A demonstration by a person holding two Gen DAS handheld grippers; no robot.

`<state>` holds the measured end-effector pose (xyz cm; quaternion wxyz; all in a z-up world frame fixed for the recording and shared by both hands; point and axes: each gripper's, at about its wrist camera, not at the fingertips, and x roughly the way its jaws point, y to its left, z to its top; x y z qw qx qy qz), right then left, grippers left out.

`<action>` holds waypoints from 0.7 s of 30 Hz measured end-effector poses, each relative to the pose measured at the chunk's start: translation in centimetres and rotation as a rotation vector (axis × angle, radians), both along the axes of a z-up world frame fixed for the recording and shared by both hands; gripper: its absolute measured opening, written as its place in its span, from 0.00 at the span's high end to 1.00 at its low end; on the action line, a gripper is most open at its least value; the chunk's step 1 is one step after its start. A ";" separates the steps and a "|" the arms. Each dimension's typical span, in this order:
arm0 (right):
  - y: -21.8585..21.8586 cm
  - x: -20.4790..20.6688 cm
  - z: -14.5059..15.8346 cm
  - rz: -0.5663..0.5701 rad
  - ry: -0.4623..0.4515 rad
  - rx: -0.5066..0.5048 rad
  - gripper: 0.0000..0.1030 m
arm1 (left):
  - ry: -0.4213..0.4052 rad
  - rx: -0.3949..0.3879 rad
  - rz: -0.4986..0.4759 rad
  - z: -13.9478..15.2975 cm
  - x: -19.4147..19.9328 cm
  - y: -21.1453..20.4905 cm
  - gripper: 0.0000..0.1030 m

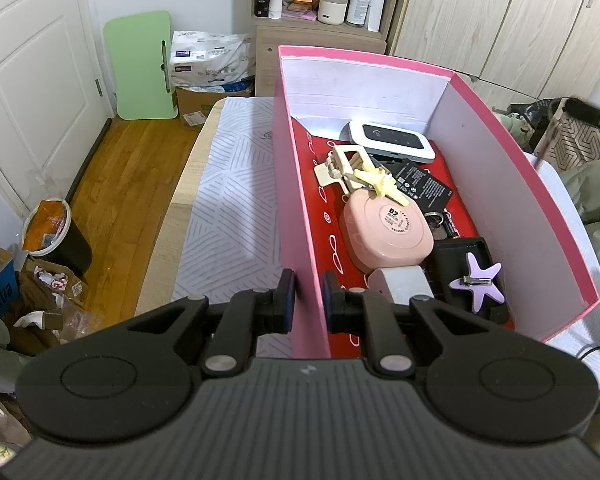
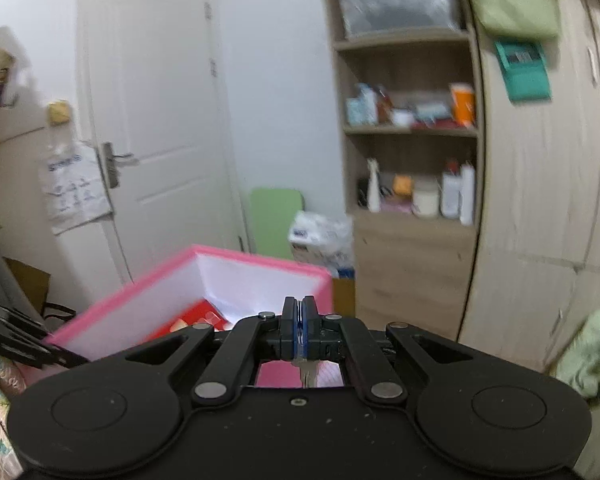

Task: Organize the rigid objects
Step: 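Carry the keys into the pink box and open the right gripper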

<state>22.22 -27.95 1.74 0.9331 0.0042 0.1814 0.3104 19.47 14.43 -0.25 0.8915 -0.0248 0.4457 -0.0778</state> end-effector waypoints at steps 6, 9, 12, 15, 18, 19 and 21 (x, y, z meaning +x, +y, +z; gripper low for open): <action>1.5 -1.8 2.7 0.087 -0.037 0.046 0.96 | -0.001 0.006 -0.002 0.0 0.0 0.0 0.87; 2.5 -1.9 2.8 0.143 -0.018 0.060 0.96 | -0.001 0.009 -0.001 0.0 0.0 -0.1 0.87; 3.5 -1.6 2.4 0.190 0.016 0.060 0.96 | -0.001 0.010 0.002 0.0 -0.1 -0.1 0.87; 4.8 -1.1 1.5 0.218 0.049 0.035 0.96 | -0.001 0.010 0.001 0.0 0.0 -0.1 0.87; 6.0 0.1 0.0 0.242 0.107 0.000 0.96 | 0.001 0.011 -0.010 0.1 0.0 -0.1 0.87; 6.3 0.5 -0.4 0.236 0.122 -0.004 0.96 | 0.000 0.008 -0.011 0.1 0.0 0.0 0.87; 7.0 1.3 -1.4 0.236 0.145 -0.038 0.96 | -0.003 0.011 -0.016 0.1 0.0 -0.1 0.87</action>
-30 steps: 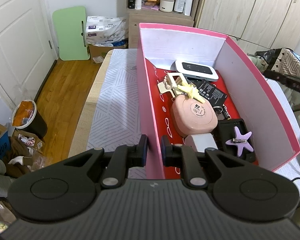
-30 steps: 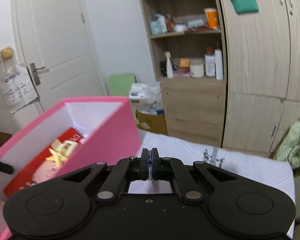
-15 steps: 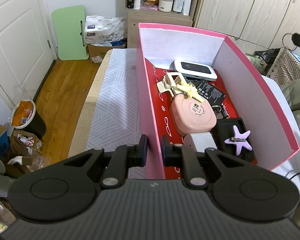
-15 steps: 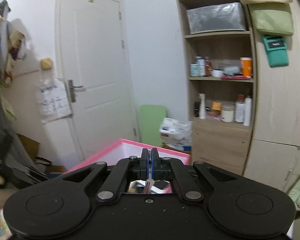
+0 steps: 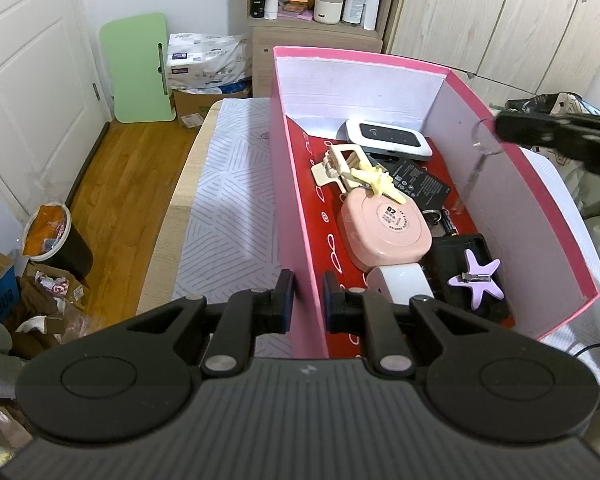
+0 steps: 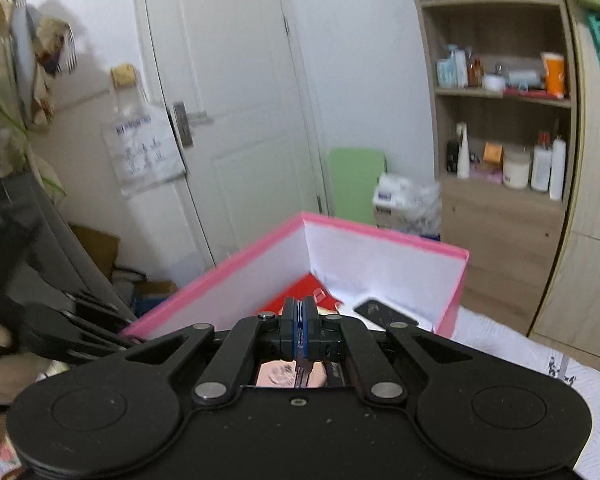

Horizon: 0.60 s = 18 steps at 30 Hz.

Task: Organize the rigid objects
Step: 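Carry the keys into the pink box and open the right gripper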

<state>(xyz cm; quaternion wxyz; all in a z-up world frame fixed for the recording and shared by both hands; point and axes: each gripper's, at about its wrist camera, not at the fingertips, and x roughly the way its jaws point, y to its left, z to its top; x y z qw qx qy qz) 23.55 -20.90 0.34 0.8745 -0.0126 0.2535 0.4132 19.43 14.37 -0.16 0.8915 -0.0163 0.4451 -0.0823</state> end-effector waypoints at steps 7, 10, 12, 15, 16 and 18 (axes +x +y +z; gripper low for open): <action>2.6 3.5 -1.3 -0.023 0.036 -0.113 0.96 | -0.006 0.007 -0.010 0.0 -0.1 -0.1 0.87; 3.7 5.1 -1.6 -0.040 0.061 -0.144 0.96 | -0.006 0.001 -0.009 0.0 -0.1 0.0 0.87; 4.2 6.2 -1.8 -0.044 0.079 -0.149 0.96 | -0.005 0.000 -0.012 0.1 -0.1 0.1 0.87; 4.4 7.3 -2.0 -0.032 0.114 -0.108 0.90 | -0.001 -0.009 -0.016 0.2 -0.1 0.3 0.87; 4.2 7.3 -1.8 -0.043 0.113 -0.087 0.90 | -0.001 -0.010 -0.017 0.2 -0.1 0.3 0.87; 3.7 7.1 -1.5 -0.039 0.109 -0.055 0.90 | -0.003 -0.005 -0.020 0.2 -0.2 0.2 0.87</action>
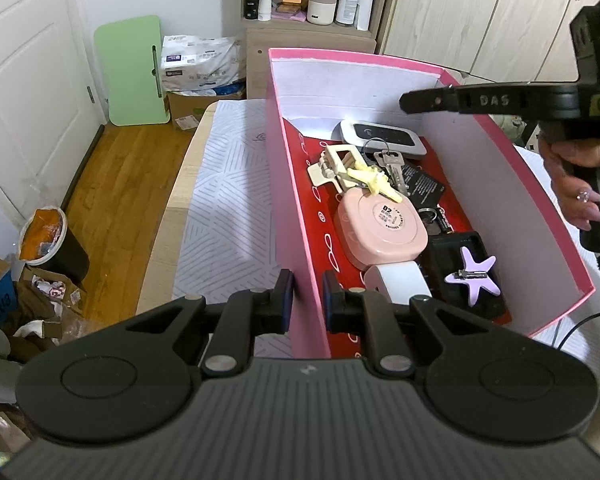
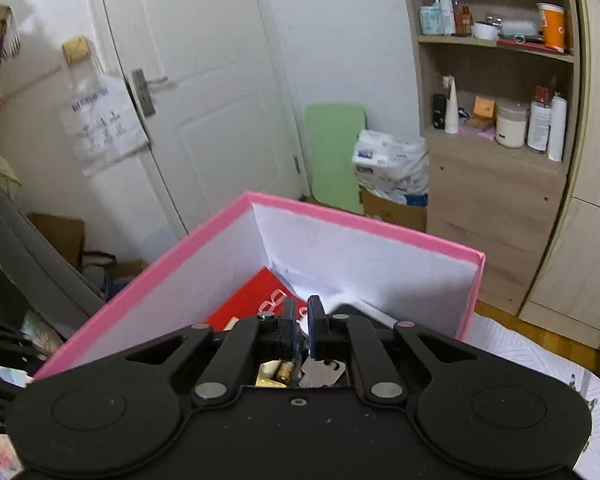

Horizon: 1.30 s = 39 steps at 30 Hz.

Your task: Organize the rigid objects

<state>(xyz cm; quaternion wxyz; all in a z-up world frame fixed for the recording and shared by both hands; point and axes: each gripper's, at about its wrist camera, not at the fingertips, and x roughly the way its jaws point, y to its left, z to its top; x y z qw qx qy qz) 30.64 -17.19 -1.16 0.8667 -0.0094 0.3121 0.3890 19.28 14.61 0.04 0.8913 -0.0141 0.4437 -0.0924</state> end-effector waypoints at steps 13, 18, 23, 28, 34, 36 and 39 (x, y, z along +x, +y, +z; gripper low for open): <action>-4.4 -4.6 1.0 -0.024 0.020 0.102 0.82 | 0.011 -0.013 0.013 0.6 -0.5 0.1 0.87; -5.7 -7.1 2.0 -0.016 0.006 0.122 0.75 | -0.012 0.005 0.022 2.1 -2.0 -0.2 0.85; -6.8 -9.5 3.1 -0.018 -0.013 0.128 0.66 | -0.041 0.030 0.021 4.2 -4.0 -0.8 0.83; -7.9 -11.4 4.3 -0.026 -0.040 0.139 0.58 | -0.062 0.045 0.023 6.3 -6.2 -1.8 0.59; -9.1 -14.0 5.8 -0.047 -0.076 0.138 0.48 | -0.069 0.047 0.020 8.2 -8.5 -3.5 0.33; -9.6 -14.8 6.2 -0.052 -0.087 0.136 0.48 | -0.067 0.048 0.015 8.7 -9.1 -4.3 0.29; -10.2 -16.0 6.6 -0.055 -0.096 0.132 0.42 | -0.056 0.030 0.004 9.0 -9.7 -5.5 0.14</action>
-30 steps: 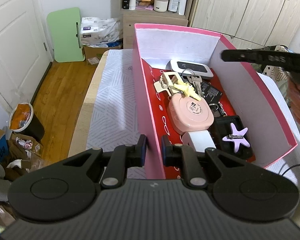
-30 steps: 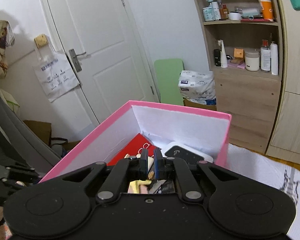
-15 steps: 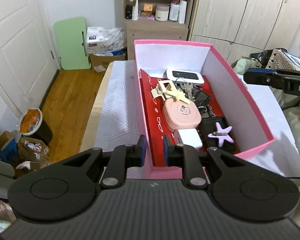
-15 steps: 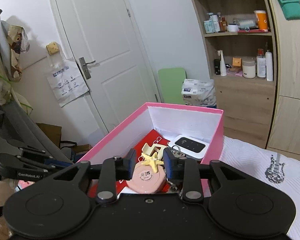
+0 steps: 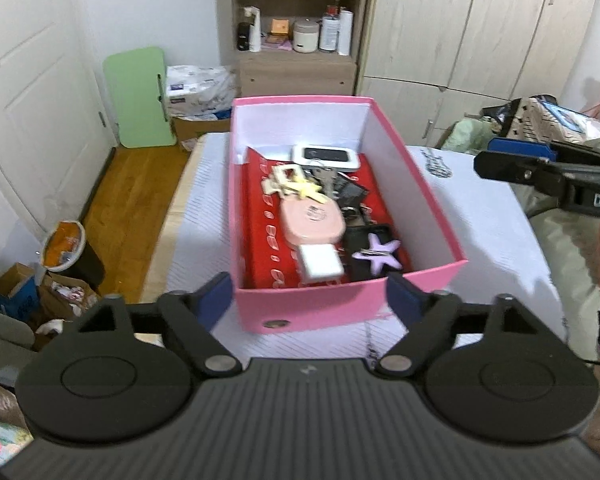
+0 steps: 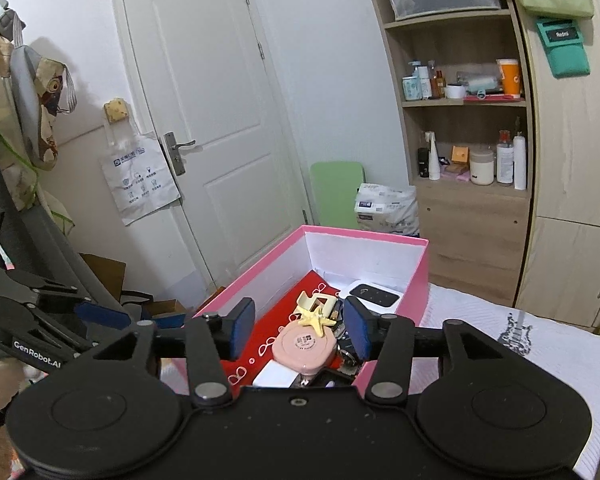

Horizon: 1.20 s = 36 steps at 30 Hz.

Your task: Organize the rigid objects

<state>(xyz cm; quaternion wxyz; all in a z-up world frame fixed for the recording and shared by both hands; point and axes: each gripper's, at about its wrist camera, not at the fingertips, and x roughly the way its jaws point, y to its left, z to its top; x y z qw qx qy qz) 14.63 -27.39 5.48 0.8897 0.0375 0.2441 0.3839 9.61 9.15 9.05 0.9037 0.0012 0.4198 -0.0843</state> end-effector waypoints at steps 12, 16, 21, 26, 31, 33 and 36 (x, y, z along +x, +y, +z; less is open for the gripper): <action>-2.9 -3.7 1.1 -0.259 0.001 -0.050 0.00 | 0.028 -0.019 0.021 -1.1 -1.3 -3.8 0.06; -4.8 -5.3 0.7 -0.276 0.041 -0.019 0.00 | -0.055 -0.021 0.098 -1.8 -2.8 -4.4 0.06; -6.2 -6.7 -0.6 -0.334 0.142 0.017 0.00 | -0.104 0.053 0.164 -2.6 -3.6 -5.3 0.06; -6.2 -9.2 -1.1 -0.363 0.111 -0.008 0.00 | -0.102 0.030 0.162 -3.2 -4.4 -5.4 0.04; -6.0 -10.3 -1.3 -0.419 0.089 -0.063 0.00 | -0.132 0.047 0.158 -3.1 -5.4 -6.2 0.01; -5.9 -10.5 -1.5 -0.426 0.088 -0.081 0.00 | -0.141 0.044 0.155 -3.0 -5.7 -6.4 0.00; -5.8 -10.1 -1.8 -0.433 0.106 -0.097 0.00 | -0.139 0.048 0.140 -3.2 -6.0 -6.8 0.00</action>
